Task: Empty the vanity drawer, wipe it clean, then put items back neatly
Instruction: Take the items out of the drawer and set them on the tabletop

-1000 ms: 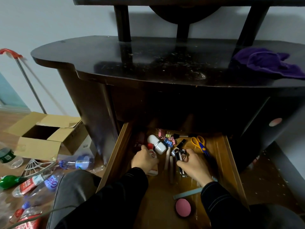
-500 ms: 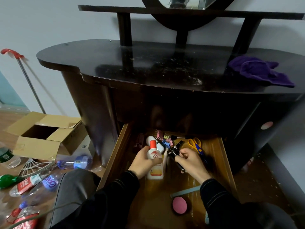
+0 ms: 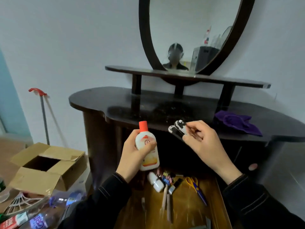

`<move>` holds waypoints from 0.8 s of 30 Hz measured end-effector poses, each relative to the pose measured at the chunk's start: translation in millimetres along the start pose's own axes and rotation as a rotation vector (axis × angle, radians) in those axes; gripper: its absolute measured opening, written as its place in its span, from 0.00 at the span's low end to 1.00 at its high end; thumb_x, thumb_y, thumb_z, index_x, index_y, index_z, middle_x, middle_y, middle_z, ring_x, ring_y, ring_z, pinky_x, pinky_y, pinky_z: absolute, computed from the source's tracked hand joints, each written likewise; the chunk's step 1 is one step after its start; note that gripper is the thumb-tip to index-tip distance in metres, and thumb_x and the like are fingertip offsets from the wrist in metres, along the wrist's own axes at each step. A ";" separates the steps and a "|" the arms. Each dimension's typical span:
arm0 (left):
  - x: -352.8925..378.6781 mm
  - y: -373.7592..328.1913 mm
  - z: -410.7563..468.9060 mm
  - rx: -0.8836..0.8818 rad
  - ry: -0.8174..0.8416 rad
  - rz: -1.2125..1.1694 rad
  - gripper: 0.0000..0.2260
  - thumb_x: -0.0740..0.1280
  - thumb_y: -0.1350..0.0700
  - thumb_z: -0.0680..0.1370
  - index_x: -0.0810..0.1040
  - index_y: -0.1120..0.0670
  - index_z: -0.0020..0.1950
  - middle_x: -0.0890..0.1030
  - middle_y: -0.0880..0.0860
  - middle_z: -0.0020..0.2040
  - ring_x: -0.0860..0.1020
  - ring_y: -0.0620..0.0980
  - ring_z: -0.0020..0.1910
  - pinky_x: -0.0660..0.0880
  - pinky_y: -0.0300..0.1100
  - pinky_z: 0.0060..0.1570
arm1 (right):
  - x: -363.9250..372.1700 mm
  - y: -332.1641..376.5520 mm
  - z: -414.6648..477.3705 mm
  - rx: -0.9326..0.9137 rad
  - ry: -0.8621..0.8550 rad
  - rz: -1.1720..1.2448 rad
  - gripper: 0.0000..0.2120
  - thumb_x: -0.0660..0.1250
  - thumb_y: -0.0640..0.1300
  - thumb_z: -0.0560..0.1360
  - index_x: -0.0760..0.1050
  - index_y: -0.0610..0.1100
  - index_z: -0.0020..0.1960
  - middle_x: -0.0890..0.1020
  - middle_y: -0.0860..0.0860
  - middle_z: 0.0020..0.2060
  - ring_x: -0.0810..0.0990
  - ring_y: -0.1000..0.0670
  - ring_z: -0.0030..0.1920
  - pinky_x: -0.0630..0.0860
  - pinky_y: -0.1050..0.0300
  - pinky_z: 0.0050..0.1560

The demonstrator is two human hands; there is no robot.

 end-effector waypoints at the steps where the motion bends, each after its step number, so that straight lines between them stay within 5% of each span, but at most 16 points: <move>1: -2.1 -11.9 10.0 0.016 -0.027 -0.016 0.09 0.74 0.53 0.71 0.78 0.50 0.49 0.82 0.54 0.43 0.82 0.49 0.41 0.82 0.45 0.40 | -1.2 4.1 15.6 0.001 -0.009 -0.007 0.09 0.71 0.48 0.70 0.80 0.53 0.50 0.80 0.55 0.46 0.81 0.54 0.46 0.77 0.61 0.48; 4: -9.1 -33.6 47.7 0.030 -0.083 -0.045 0.10 0.75 0.54 0.73 0.78 0.53 0.50 0.82 0.52 0.43 0.83 0.47 0.39 0.80 0.39 0.37 | 3.4 -3.7 62.7 0.079 -0.039 0.017 0.01 0.72 0.43 0.73 0.80 0.48 0.43 0.80 0.54 0.37 0.78 0.54 0.36 0.74 0.55 0.40; 8: -16.7 -37.1 116.1 -0.057 -0.144 -0.010 0.10 0.74 0.54 0.76 0.76 0.52 0.54 0.83 0.54 0.48 0.84 0.47 0.40 0.78 0.35 0.34 | 20.8 -34.6 98.8 0.332 -0.090 0.225 0.06 0.70 0.44 0.76 0.83 0.43 0.43 0.82 0.47 0.38 0.79 0.54 0.29 0.72 0.58 0.26; 11: -21.3 -22.7 165.0 -0.084 -0.139 0.136 0.15 0.73 0.54 0.76 0.73 0.54 0.59 0.81 0.55 0.53 0.83 0.48 0.45 0.77 0.37 0.36 | 29.7 -46.5 112.4 0.380 -0.134 0.284 0.08 0.70 0.45 0.76 0.83 0.41 0.44 0.82 0.45 0.38 0.80 0.54 0.29 0.73 0.59 0.26; 17: -23.7 12.6 214.6 -0.103 -0.095 0.270 0.30 0.72 0.53 0.77 0.64 0.53 0.77 0.77 0.55 0.63 0.80 0.54 0.56 0.79 0.53 0.59 | 38.3 -58.5 121.1 0.418 -0.096 0.236 0.09 0.72 0.48 0.74 0.83 0.42 0.46 0.85 0.46 0.39 0.82 0.51 0.30 0.77 0.57 0.30; 21: -20.9 21.3 226.0 -0.078 -0.075 0.334 0.32 0.73 0.53 0.76 0.63 0.49 0.77 0.75 0.52 0.65 0.80 0.52 0.56 0.79 0.49 0.58 | 50.7 -62.0 138.7 0.451 -0.165 -0.127 0.14 0.67 0.59 0.72 0.78 0.47 0.40 0.82 0.53 0.29 0.83 0.51 0.31 0.78 0.52 0.39; 24: -22.8 22.2 227.3 -0.050 -0.079 0.414 0.29 0.73 0.52 0.76 0.67 0.47 0.74 0.76 0.52 0.63 0.80 0.52 0.55 0.78 0.49 0.58 | 69.0 -56.6 157.2 0.454 -0.244 -0.303 0.15 0.65 0.62 0.72 0.76 0.50 0.46 0.82 0.55 0.37 0.81 0.51 0.37 0.73 0.55 0.39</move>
Point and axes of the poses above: each hand's wrist, its own z-axis towards the middle knuckle, its own x-axis out of the palm, y = z × x, the point moved 4 cm from there along z, towards the middle knuckle
